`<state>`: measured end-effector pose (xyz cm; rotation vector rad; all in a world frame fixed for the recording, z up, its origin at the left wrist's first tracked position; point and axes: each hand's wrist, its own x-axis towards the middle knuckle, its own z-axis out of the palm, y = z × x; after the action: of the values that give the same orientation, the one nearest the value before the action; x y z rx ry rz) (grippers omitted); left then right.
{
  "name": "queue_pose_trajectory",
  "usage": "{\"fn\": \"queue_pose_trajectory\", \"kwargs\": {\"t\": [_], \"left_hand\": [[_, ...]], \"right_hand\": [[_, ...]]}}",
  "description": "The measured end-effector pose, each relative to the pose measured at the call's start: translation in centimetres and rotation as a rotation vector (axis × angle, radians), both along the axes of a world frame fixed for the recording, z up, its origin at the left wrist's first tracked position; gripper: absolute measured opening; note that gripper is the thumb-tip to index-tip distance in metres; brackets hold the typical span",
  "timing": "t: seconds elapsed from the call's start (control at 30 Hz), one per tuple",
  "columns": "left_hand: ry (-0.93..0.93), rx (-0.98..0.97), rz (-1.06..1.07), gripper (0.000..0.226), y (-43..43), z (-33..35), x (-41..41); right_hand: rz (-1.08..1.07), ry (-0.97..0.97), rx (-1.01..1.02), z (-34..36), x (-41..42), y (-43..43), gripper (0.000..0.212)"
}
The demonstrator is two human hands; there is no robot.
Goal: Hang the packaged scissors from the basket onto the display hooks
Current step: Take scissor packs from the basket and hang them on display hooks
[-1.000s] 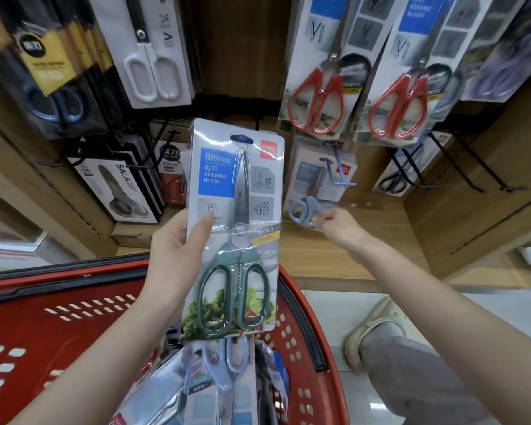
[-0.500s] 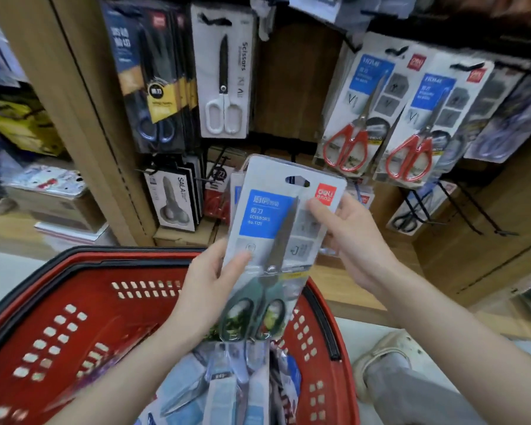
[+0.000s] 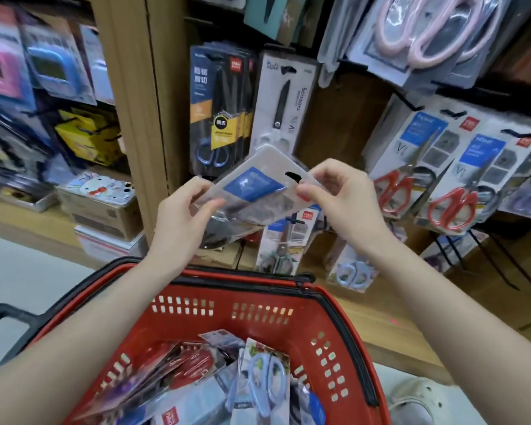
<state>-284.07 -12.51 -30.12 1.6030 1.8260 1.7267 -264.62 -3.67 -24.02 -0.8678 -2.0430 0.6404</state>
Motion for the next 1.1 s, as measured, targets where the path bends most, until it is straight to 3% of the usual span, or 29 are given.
{"fn": "queue_pose_trajectory", "kwargs": {"t": [0.13,0.3,0.47,0.53,0.63,0.77,0.93,1.1], "left_hand": [[-0.016,-0.036,-0.067,0.032,1.6,-1.4,-0.5],[-0.045,-0.068,-0.139,0.006,3.7,-3.7,0.2],[-0.094,-0.118,-0.086,0.029,5.9,-6.4,-0.2],[-0.135,-0.141,-0.057,0.033,6.7,-7.5,0.0],[-0.193,-0.172,-0.049,0.037,8.1,-9.0,0.7],[-0.246,-0.216,-0.072,0.041,10.1,-10.5,2.9],[-0.347,-0.257,-0.102,0.023,12.7,-12.1,4.8],[-0.386,-0.243,-0.110,0.022,14.3,-12.6,5.9]], "right_hand": [[-0.073,-0.025,0.078,-3.6,-2.1,1.2,0.012],[-0.087,-0.139,0.046,-8.7,-3.9,2.3,0.027],[0.033,-0.228,-0.125,-10.9,-3.4,3.8,0.009],[-0.053,-0.279,-0.040,-10.7,-1.9,5.1,0.020],[-0.236,-0.464,0.080,-10.3,1.0,7.9,0.036],[-0.199,-0.809,-0.065,-12.2,4.2,9.9,0.049],[-0.217,-0.802,-0.010,-12.8,4.0,9.6,0.053],[-0.133,-0.782,0.122,-12.0,2.3,9.6,0.051]]}}
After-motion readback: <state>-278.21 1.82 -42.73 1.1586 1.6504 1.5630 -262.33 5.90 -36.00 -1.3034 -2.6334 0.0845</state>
